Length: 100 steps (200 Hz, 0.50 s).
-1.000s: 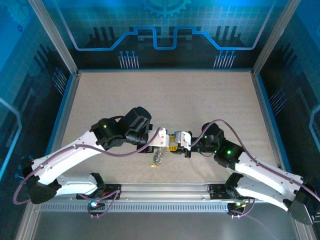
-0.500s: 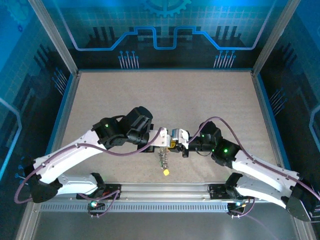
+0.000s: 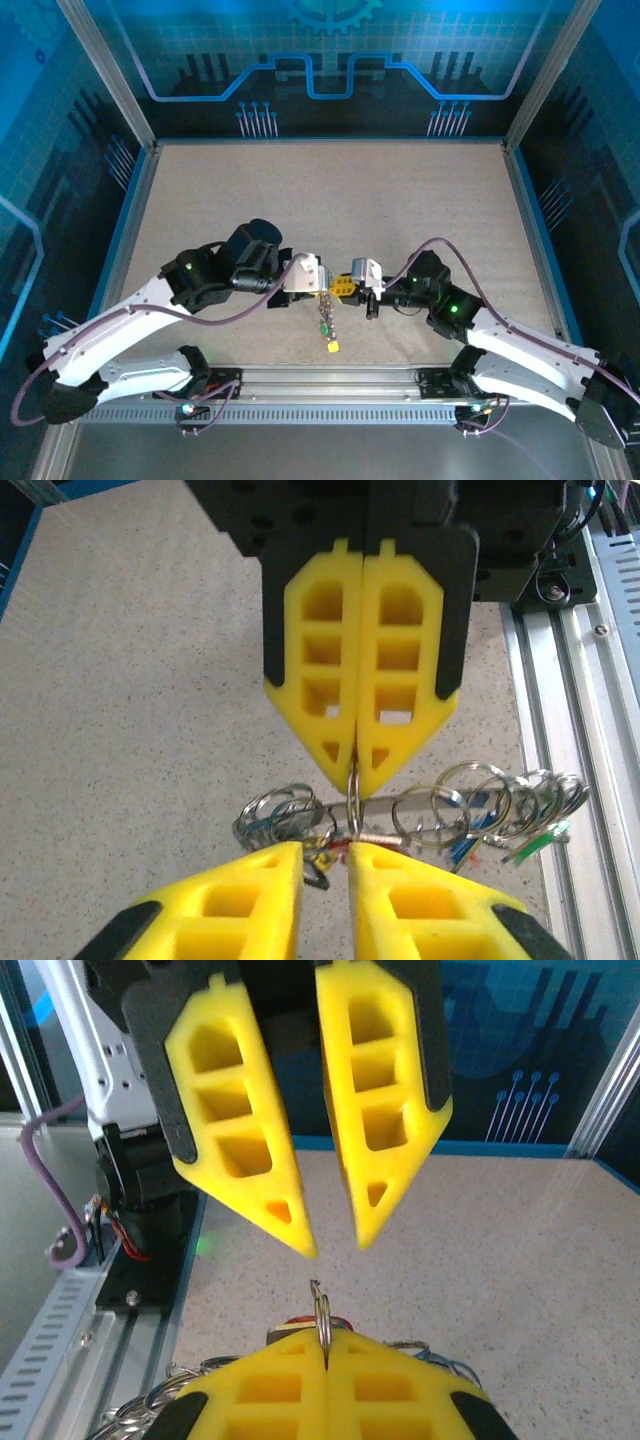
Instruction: Put the keys on the keyring
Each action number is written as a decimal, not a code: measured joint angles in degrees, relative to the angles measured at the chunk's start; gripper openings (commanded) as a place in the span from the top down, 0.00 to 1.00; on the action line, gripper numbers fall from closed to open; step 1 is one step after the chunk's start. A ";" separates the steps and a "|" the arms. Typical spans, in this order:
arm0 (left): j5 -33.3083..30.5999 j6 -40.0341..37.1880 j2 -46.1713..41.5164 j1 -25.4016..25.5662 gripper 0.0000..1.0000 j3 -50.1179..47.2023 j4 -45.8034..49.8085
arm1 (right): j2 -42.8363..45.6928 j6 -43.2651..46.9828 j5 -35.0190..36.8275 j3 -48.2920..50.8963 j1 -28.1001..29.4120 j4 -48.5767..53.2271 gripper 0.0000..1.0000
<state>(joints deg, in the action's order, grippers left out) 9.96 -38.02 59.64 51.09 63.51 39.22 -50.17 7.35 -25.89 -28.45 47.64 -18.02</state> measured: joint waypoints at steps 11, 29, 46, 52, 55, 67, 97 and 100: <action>0.24 0.66 -0.63 0.02 0.73 -0.90 -0.98 | 0.83 -0.83 0.02 0.85 0.00 -2.03 1.00; 0.72 1.90 -0.79 0.02 0.71 -1.73 -2.69 | 2.01 -1.66 0.02 2.08 0.00 -4.72 1.00; 1.40 2.91 -0.79 0.02 0.74 -2.73 -4.94 | 2.51 -2.03 0.07 2.36 0.04 -5.95 1.00; 1.64 3.41 -0.79 0.02 0.77 -3.08 -5.60 | 2.60 -2.05 0.17 2.36 0.07 -6.16 1.00; 1.84 3.74 -0.79 0.02 0.80 -3.30 -5.99 | 2.62 -2.05 0.17 2.36 0.07 -6.34 1.00; 2.29 4.17 -0.83 0.02 0.89 -3.91 -6.97 | 2.71 -2.05 0.44 2.36 0.09 -6.58 1.00; 2.93 4.63 -1.31 0.02 1.00 -4.66 -8.00 | 3.06 -2.03 1.22 2.38 0.09 -6.73 1.00; 2.95 4.74 -1.38 0.02 1.00 -4.72 -8.11 | 3.10 -2.03 1.29 2.38 0.09 -6.78 1.00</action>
<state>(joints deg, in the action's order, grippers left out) 12.91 -33.28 58.26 51.11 58.78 31.11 -47.07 5.32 -24.60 -26.06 47.72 -24.80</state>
